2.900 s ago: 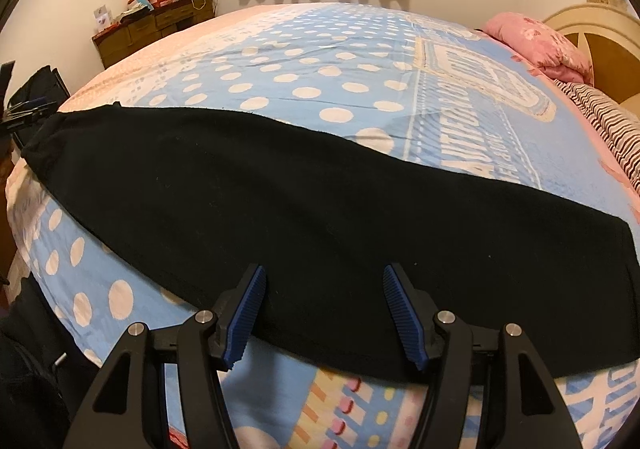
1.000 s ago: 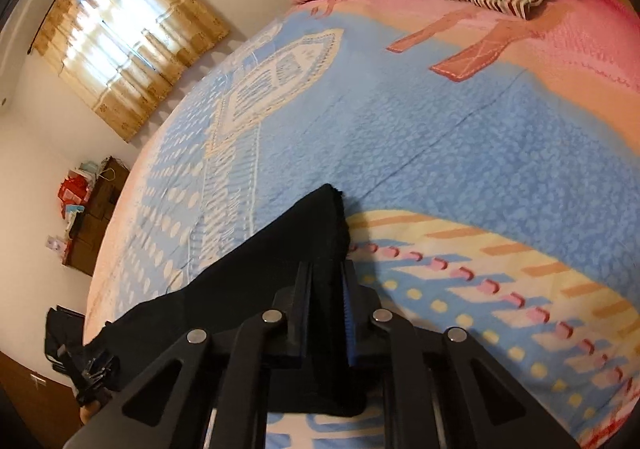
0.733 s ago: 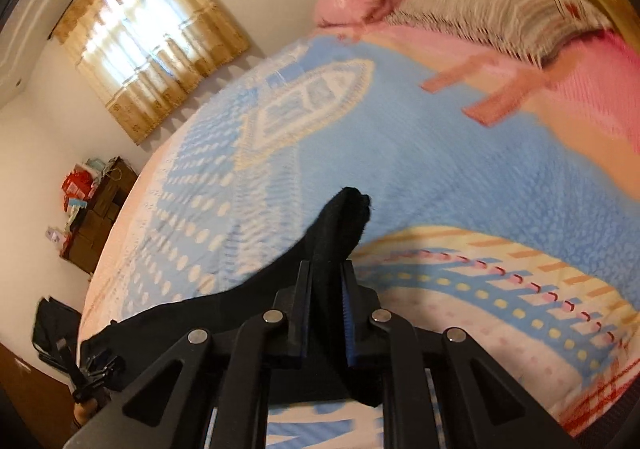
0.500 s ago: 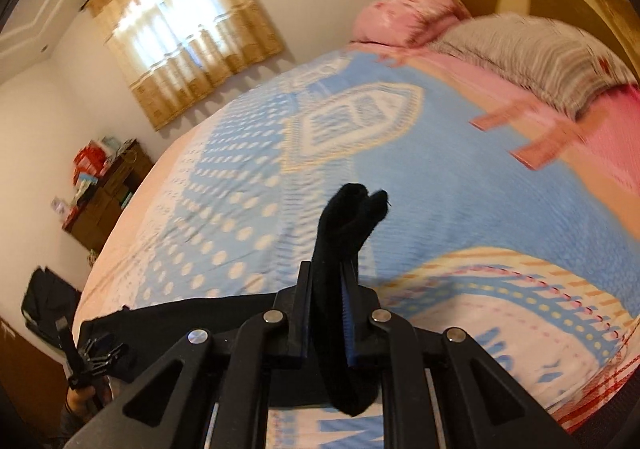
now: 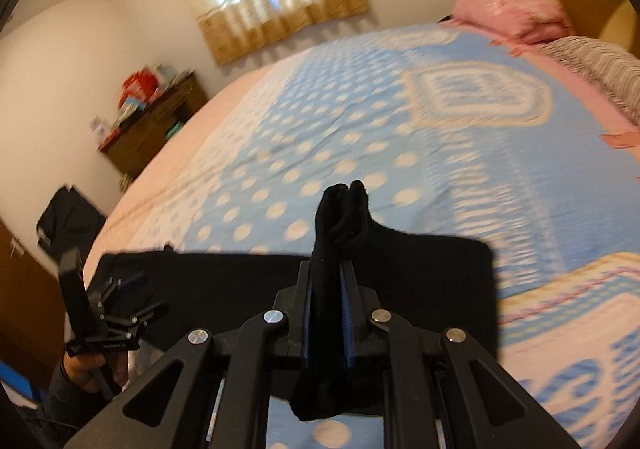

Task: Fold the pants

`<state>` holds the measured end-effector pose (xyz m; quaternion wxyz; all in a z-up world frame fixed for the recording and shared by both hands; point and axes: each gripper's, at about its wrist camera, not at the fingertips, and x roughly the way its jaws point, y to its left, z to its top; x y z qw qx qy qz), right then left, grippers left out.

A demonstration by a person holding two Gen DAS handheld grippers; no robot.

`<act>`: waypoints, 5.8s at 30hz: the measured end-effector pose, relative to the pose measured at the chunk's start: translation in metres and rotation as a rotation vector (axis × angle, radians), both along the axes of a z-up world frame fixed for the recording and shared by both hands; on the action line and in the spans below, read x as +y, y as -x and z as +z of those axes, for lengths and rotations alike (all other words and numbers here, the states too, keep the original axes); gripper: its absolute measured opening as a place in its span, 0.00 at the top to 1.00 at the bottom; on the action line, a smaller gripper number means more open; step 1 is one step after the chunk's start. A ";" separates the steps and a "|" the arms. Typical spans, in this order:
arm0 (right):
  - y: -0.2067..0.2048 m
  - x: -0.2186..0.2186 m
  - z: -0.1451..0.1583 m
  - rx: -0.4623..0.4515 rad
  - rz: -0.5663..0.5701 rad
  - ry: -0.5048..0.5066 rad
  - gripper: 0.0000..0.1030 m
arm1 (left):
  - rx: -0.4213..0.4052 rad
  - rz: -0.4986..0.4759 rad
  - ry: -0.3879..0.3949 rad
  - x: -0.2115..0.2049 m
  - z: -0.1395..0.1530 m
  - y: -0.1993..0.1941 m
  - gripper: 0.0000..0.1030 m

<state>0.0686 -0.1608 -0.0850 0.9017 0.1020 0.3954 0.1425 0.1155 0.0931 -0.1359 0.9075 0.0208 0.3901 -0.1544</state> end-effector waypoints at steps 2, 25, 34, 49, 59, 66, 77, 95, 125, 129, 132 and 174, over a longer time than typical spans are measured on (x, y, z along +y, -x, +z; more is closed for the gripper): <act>-0.008 0.019 -0.017 0.036 0.038 0.001 0.88 | 0.003 -0.008 0.006 -0.003 0.000 0.001 0.00; 0.024 -0.058 -0.042 -0.026 -0.050 -0.137 0.39 | 0.129 -0.232 0.146 -0.102 0.002 -0.016 0.08; 0.041 -0.089 -0.046 -0.137 -0.157 -0.134 0.39 | 0.261 -0.275 0.221 -0.160 -0.009 -0.031 0.26; 0.052 -0.083 -0.050 -0.216 -0.166 -0.099 0.38 | 0.211 -0.274 0.291 -0.140 0.023 -0.033 0.89; 0.052 -0.065 -0.053 -0.212 -0.105 -0.047 0.38 | 0.178 -0.095 0.227 -0.032 0.038 -0.037 0.89; 0.056 -0.043 -0.056 -0.218 -0.032 0.027 0.38 | 0.235 -0.036 0.228 -0.011 0.010 -0.033 0.89; 0.070 0.000 -0.057 -0.258 0.186 0.081 0.38 | 0.218 -0.014 0.162 -0.010 -0.008 -0.033 0.88; 0.071 0.045 -0.085 -0.096 0.339 0.261 0.35 | 0.151 0.020 0.066 0.011 -0.004 -0.007 0.46; 0.103 0.090 -0.041 -0.060 0.737 0.471 0.33 | 0.094 0.463 0.021 0.239 -0.012 0.006 0.23; 0.061 0.107 -0.029 -0.120 0.622 0.392 0.33 | 0.089 0.443 -0.010 0.237 -0.014 0.007 0.24; 0.031 0.125 -0.030 -0.109 0.546 0.310 0.33 | 0.082 0.408 -0.018 0.229 -0.014 0.008 0.30; 0.014 0.182 -0.065 -0.077 0.526 -0.037 0.54 | 0.084 0.394 0.043 0.240 -0.016 0.007 0.37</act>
